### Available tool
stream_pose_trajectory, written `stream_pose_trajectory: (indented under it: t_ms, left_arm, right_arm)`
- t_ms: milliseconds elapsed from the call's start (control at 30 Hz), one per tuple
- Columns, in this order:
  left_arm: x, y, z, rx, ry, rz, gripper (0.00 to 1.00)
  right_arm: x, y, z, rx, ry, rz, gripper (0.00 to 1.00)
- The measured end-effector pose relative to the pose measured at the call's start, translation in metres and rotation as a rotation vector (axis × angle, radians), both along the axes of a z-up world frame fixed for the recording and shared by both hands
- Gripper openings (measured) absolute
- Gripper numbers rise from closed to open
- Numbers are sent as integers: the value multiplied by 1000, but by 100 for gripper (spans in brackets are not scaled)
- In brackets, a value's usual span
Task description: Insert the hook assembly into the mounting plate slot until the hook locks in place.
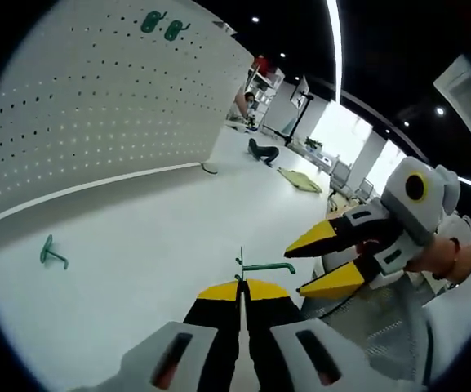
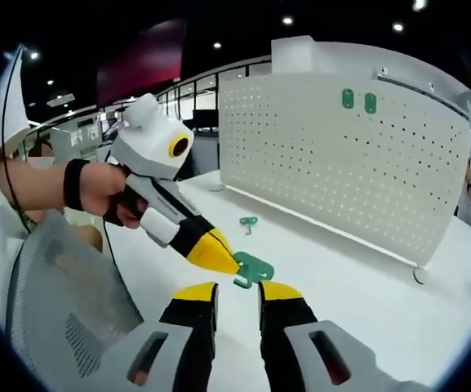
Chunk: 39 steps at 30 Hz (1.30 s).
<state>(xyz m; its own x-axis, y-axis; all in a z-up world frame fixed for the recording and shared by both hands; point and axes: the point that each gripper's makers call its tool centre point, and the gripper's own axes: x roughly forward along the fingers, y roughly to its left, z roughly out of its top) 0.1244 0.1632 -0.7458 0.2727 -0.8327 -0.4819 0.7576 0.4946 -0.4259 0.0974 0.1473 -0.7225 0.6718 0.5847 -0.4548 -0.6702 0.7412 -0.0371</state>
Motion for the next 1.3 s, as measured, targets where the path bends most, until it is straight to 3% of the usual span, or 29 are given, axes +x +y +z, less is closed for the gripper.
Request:
stream_pose_trajectory:
  t_ms: [233, 433, 567, 1067, 1300]
  left_arm:
    - [-6, 0, -3, 3, 32, -15, 1]
    - [-12, -4, -3, 0, 48, -38, 1]
    - [-15, -6, -3, -1, 57, -45, 1]
    - [-18, -10, -4, 19, 87, -56, 1]
    - [-20, -10, -5, 21, 115, -63, 1]
  right_arm:
    - [-2, 0, -6, -45, -6, 23, 13]
    - [-5, 1, -10, -143, -44, 74, 13]
    - [-5, 1, -9, -149, -46, 75, 13]
    - [-6, -2, -14, -292, -98, 127, 8]
    - [-7, -2, -16, -436, -154, 190, 5]
